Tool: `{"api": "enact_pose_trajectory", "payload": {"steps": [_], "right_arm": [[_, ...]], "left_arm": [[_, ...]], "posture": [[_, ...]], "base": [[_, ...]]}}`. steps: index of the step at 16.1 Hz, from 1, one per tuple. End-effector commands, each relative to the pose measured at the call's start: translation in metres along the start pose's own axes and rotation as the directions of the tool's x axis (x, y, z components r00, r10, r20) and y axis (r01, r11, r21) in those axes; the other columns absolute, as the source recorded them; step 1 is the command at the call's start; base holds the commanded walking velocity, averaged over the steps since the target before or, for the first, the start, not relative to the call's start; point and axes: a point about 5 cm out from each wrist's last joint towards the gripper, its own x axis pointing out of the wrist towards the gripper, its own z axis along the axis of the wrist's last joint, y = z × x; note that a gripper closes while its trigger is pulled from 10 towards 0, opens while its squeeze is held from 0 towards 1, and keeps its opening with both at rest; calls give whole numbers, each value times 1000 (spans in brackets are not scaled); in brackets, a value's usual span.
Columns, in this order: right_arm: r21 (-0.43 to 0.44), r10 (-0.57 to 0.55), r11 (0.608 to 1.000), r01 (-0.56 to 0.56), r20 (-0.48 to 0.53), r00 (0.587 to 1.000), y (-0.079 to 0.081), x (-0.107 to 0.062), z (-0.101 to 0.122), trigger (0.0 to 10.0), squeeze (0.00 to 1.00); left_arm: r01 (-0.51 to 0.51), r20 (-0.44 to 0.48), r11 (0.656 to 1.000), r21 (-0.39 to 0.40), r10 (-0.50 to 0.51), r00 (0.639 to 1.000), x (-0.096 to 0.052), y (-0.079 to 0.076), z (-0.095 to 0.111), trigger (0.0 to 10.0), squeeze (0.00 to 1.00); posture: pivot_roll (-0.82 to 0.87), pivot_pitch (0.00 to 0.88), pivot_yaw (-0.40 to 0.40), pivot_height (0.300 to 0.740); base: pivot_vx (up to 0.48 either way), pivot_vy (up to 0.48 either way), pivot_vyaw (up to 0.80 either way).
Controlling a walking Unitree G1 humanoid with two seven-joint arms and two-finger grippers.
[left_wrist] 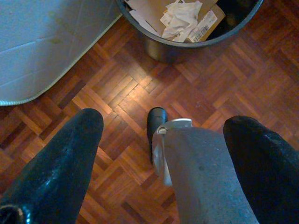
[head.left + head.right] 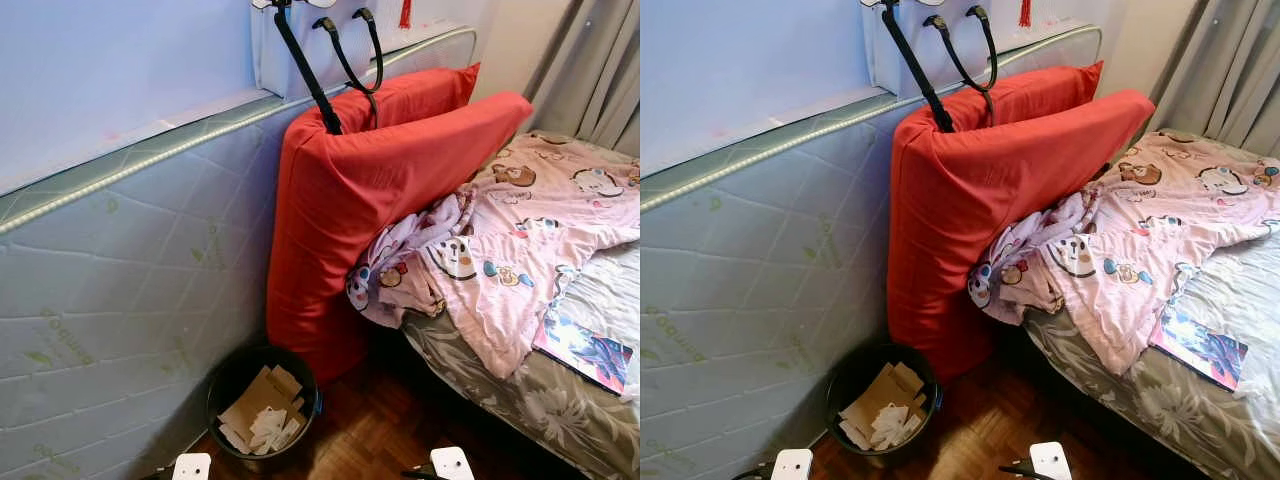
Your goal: Clean up the room
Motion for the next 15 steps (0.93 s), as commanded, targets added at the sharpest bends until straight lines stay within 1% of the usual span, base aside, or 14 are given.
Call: {"api": "enact_pose_trajectory", "payload": {"steps": [1,15], "right_arm": [[345,-99,937,50,125,987,-45,-3,26,10000,0],[345,-99,937,50,125,987,-45,-3,26,10000,0]], "left_arm": [[44,1,999,6,-44,999,10,-14,38,10000,0],[44,1,999,6,-44,999,10,-14,38,10000,0]], "posture": [[-69,0,-15,740],[-69,0,-15,740]], "base": [[0,0,0],[0,0,0]]}}
